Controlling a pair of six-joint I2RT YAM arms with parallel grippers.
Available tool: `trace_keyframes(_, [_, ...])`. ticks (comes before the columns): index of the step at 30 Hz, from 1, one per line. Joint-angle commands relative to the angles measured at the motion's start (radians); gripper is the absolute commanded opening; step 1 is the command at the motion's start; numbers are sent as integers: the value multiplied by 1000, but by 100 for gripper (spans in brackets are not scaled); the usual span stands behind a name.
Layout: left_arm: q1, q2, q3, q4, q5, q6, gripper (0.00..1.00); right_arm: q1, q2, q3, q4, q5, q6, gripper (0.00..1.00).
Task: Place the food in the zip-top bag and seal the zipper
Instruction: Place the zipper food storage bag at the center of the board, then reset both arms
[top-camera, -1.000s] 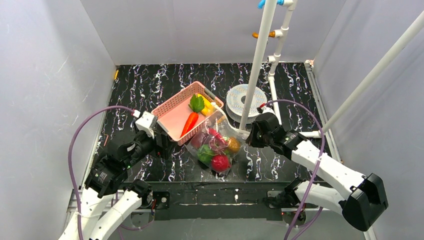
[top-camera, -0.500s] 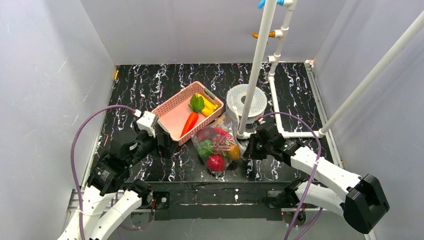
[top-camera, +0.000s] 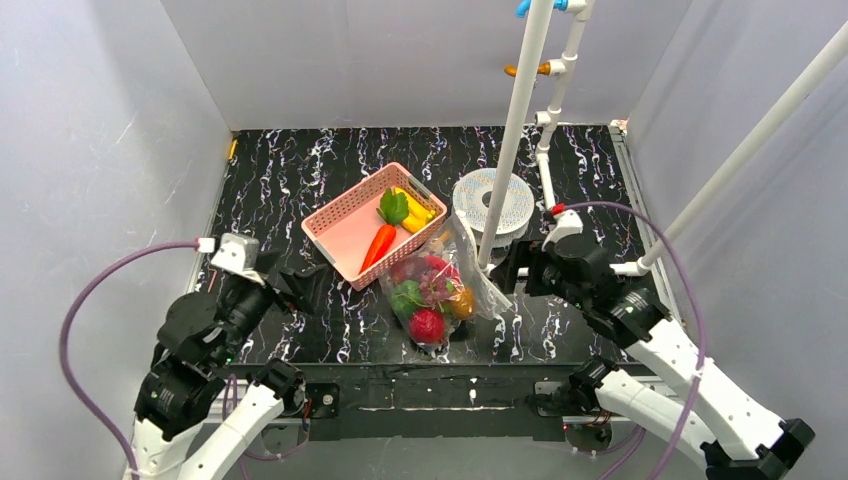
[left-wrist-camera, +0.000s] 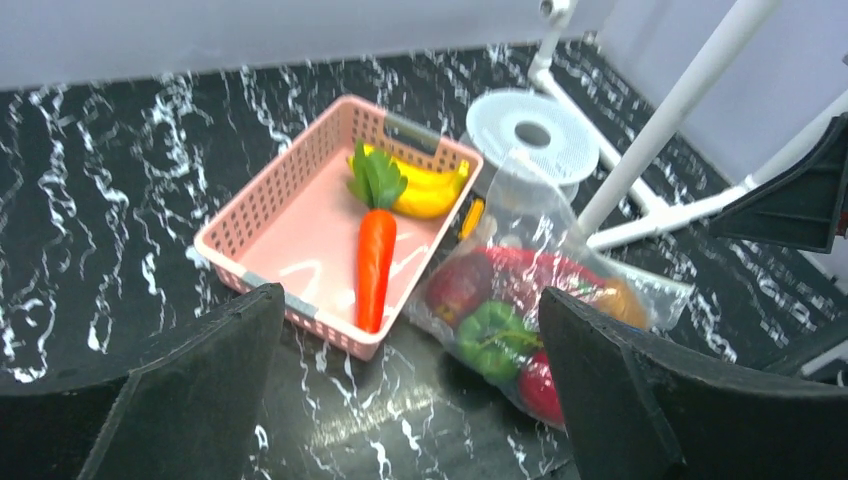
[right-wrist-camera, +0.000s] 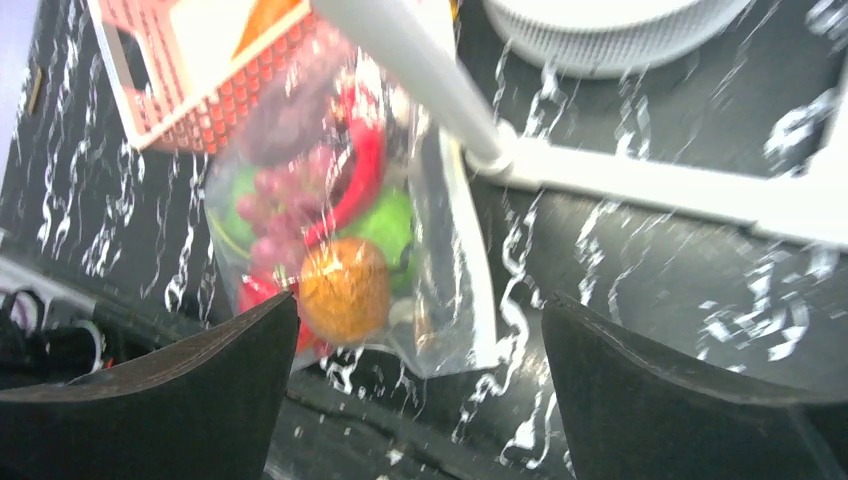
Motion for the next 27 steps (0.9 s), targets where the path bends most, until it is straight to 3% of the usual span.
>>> trace_keyframes(1, [2,-21,95,47,-42,16,98,-1,-52,147,-31,218,-156,98])
trace_keyframes(9, [3,-81,240,104,-145,108,98,-1,-207,294,33,400,-335,98])
trace_keyframes(17, [3,-123,232,184,-212,148,98,-1,-358,310,109,518,-402,98])
trace_keyframes(27, [2,-115,228,167,-216,117,98,-1,-381,344,118,547,-429,98])
